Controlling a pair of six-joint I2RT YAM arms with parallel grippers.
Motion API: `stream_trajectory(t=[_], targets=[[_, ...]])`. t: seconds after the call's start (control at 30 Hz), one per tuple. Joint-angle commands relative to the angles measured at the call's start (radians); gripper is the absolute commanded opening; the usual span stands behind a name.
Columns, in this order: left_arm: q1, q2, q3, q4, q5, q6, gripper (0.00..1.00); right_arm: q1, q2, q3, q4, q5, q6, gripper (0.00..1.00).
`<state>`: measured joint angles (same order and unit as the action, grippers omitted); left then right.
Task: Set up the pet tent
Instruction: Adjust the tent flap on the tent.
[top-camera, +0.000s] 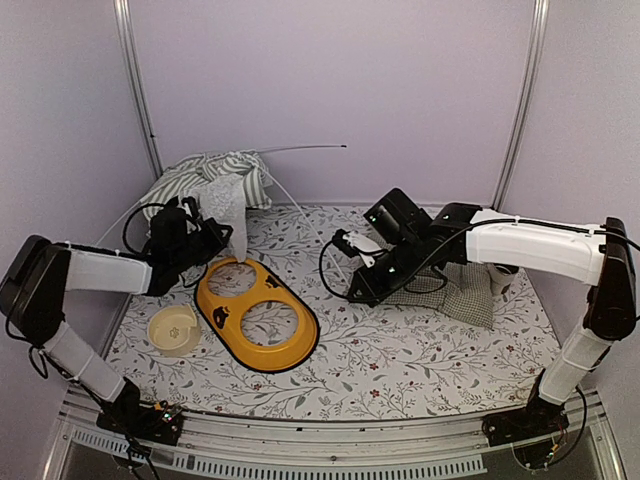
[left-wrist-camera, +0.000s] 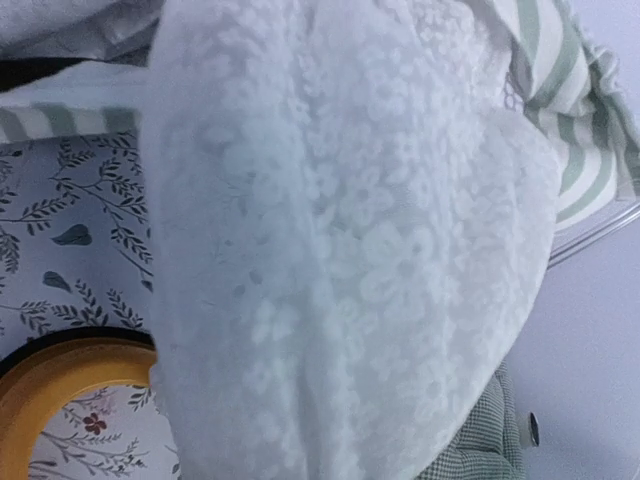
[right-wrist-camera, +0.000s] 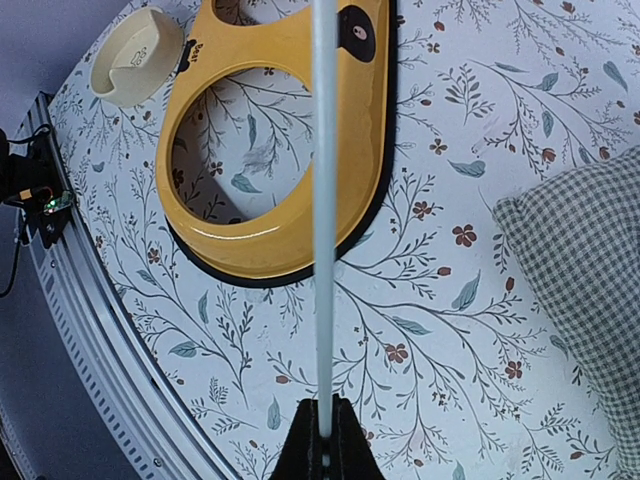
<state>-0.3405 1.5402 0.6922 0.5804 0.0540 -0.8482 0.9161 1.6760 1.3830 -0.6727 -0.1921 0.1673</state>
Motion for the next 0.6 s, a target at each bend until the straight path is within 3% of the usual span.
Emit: stream_trajectory(t=[0.0, 0.17, 0.27, 0.33, 0.47, 0.57], targets=[[-0.007, -0.126, 0.013, -0.373, -0.214, 0.03, 0.0, -0.005, 0.01, 0.039, 0.102, 0.016, -0.012, 0.0], [0.023, -0.154, 0.075, -0.68, -0.458, 0.074, 0.0, -0.002, 0.01, 0.042, 0.102, -0.018, -0.019, 0.0], [0.054, -0.112, 0.112, -0.746, -0.555, 0.078, 0.09, 0.01, 0.011, 0.047, 0.101, -0.034, -0.037, 0.0], [0.075, -0.08, 0.141, -0.75, -0.563, 0.079, 0.22, 0.017, 0.014, 0.055, 0.094, -0.043, -0.049, 0.0], [0.076, -0.068, 0.185, -0.749, -0.555, 0.07, 0.37, 0.026, 0.026, 0.076, 0.074, -0.046, -0.065, 0.0], [0.064, -0.115, 0.17, -0.719, -0.534, 0.065, 0.42, 0.028, 0.031, 0.084, 0.065, -0.046, -0.07, 0.0]])
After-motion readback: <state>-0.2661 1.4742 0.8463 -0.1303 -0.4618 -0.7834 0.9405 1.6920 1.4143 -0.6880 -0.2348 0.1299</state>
